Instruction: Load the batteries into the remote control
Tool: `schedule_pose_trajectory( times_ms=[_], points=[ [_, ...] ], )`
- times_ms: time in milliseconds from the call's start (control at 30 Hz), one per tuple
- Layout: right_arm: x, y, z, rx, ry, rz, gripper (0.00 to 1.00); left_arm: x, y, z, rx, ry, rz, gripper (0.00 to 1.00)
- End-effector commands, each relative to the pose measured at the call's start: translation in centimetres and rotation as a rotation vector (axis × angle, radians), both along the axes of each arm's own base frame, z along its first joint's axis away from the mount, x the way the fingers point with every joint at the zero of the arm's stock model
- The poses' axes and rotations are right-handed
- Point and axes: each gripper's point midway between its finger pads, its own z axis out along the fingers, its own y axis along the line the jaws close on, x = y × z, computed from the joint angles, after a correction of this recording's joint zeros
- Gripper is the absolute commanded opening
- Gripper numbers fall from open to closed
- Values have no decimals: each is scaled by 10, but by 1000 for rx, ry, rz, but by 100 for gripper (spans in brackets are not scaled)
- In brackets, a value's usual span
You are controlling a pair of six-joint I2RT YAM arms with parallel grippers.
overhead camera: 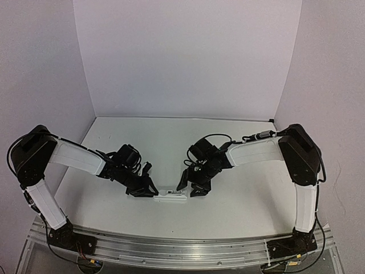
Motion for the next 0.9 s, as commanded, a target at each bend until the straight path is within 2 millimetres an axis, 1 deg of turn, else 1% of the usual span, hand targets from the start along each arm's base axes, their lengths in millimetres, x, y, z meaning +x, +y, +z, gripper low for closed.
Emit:
schedule_pose_trajectory(
  times_ms=[0, 333, 600, 733, 867],
  points=[
    [2, 6, 0, 14, 11, -1, 60, 5, -6, 2, 13, -18, -9, 26],
    [-1, 6, -6, 5, 24, 3, 49, 2, -5, -5, 59, -8, -16, 25],
    [-4, 4, -15, -9, 41, 4, 38, 2, -6, -7, 62, 0, -13, 25],
    [-6, 3, -20, -16, 54, 6, 30, 1, -7, -8, 65, 3, -13, 25],
    [-9, 0, -26, -27, 69, 4, 29, 1, -9, -8, 65, 9, -15, 25]
  ],
)
